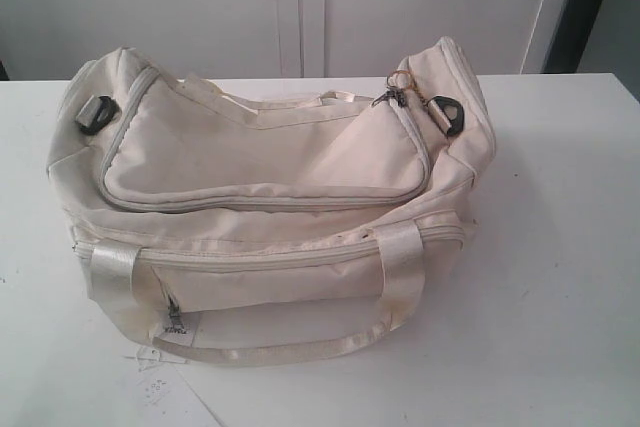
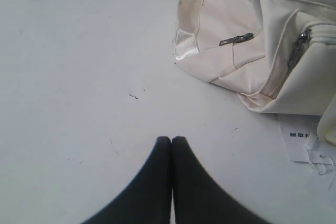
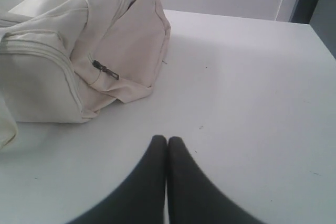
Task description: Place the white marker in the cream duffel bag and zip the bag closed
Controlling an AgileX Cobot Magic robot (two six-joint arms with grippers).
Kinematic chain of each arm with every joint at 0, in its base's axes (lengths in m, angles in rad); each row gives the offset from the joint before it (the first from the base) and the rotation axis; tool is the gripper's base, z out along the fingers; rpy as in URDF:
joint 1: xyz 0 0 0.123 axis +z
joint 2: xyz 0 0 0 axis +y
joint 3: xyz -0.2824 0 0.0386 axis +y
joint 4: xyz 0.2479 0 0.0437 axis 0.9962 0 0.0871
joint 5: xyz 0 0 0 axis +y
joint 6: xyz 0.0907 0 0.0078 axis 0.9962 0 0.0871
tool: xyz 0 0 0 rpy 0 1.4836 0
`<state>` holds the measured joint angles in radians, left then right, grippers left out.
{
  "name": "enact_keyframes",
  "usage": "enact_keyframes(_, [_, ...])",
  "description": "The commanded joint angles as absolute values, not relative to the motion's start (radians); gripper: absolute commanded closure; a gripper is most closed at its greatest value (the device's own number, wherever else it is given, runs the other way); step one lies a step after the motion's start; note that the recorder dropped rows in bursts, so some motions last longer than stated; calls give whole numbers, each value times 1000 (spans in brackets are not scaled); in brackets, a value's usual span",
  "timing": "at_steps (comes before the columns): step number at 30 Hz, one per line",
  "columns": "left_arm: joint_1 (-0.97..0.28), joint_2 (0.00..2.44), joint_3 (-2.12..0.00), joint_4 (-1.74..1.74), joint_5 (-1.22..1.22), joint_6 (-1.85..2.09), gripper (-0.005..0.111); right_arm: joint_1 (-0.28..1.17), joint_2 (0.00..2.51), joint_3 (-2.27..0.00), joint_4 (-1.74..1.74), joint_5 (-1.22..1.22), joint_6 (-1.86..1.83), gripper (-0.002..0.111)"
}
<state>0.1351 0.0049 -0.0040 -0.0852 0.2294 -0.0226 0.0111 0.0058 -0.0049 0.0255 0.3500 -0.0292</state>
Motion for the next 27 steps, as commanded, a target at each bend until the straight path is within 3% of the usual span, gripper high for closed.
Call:
enact_keyframes(1, [137,0,0,-88,225,-22,107,-25,0,0,26,350,-30,108])
enact_keyframes(27, [137,0,0,-88,225,-22,107,-32,0,0,26,350,-30,108])
